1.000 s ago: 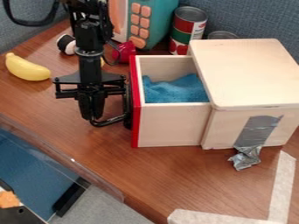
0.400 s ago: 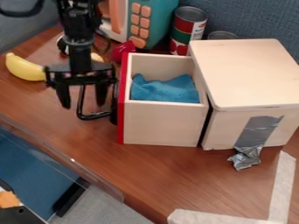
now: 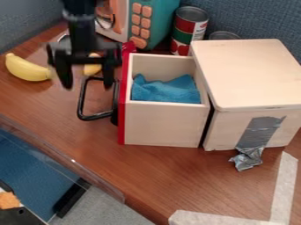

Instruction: Open the drawer

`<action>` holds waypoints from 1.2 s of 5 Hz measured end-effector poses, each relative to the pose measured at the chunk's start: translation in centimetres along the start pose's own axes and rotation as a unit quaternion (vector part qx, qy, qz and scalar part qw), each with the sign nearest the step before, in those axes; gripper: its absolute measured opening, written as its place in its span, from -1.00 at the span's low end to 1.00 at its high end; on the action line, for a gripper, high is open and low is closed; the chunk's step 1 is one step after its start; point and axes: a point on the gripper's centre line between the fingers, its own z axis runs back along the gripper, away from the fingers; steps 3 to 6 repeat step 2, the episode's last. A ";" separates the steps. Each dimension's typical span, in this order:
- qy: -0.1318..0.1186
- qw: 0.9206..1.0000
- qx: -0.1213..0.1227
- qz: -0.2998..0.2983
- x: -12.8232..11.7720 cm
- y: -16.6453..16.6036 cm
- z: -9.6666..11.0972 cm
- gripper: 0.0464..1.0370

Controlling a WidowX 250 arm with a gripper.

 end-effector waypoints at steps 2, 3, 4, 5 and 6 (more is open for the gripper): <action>-0.081 0.949 0.157 -0.263 2.6 -1.3 2.2 0.93; -0.081 0.949 0.157 -0.263 2.6 -1.3 2.2 0.93; -0.081 0.949 0.157 -0.263 2.6 -1.3 2.2 0.93; -0.081 0.949 0.157 -0.263 2.6 -1.3 2.2 0.93; -0.081 0.949 0.157 -0.263 2.6 -1.3 2.2 0.93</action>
